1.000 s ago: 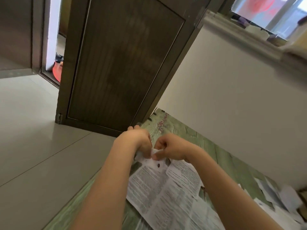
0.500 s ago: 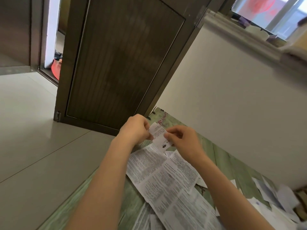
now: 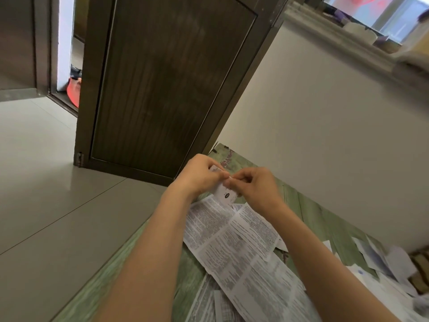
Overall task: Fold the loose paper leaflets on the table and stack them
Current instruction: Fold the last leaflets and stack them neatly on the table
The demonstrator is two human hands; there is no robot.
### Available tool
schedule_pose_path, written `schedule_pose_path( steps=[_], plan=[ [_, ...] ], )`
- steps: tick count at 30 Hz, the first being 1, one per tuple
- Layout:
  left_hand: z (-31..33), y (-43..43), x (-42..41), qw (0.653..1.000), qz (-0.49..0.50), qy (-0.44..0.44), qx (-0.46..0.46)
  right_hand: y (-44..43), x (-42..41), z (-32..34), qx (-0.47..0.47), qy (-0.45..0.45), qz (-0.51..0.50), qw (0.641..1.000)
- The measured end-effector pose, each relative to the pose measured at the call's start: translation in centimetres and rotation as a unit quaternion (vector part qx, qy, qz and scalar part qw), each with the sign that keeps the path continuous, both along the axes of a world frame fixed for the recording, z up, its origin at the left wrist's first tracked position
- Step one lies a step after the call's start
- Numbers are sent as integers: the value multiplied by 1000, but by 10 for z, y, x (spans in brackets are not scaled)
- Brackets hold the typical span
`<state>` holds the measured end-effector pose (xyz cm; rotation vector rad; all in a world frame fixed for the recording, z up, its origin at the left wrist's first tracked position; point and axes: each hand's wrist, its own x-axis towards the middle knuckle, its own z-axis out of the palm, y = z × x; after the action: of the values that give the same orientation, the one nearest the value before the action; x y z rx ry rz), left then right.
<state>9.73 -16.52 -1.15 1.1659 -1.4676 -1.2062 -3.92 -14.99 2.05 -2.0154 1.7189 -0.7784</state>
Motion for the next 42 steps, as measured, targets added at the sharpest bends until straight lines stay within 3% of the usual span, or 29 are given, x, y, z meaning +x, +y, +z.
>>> schedule_pose_path(
  steps=[6, 12, 16, 18, 20, 22, 24, 26, 31, 33, 39, 42],
  plan=[
    [-2, -2, 7, 999, 28, 44, 15, -1, 2, 5, 21, -44, 5, 999],
    [6, -3, 10, 984, 50, 118, 126, -2, -2, 14, 17, -83, -31, 996],
    [-1, 1, 3, 985, 60, 117, 114, -2, -9, 9, 52, -76, -44, 995],
    [-7, 0, 7, 979, 136, 112, 99, -3, -20, 9, 77, -74, -48, 993],
    [-10, -6, 22, 950, 275, 114, 94, -9, -36, 11, 66, -101, -100, 988],
    [-10, -11, 32, 933, 336, 103, 74, -21, -48, 9, 39, -149, -171, 973],
    [-7, -10, 23, 945, 311, 95, 46, -43, -50, 2, 37, -184, -229, 955],
    [-8, -6, 5, 965, 251, 69, 39, -69, -41, -9, 42, -165, -280, 945],
    [-18, -11, -9, 986, 155, -61, 15, -88, -17, -27, 84, 118, -315, 938],
    [-17, -10, -9, 984, 156, -87, -4, -84, -13, -23, 65, 158, -316, 933],
    [-19, -4, -22, 974, 109, -200, -19, -28, -27, 5, -60, -73, -280, 955],
    [-23, 5, -29, 955, 84, -279, -46, 22, -36, 3, -64, -123, -255, 957]
  ],
)
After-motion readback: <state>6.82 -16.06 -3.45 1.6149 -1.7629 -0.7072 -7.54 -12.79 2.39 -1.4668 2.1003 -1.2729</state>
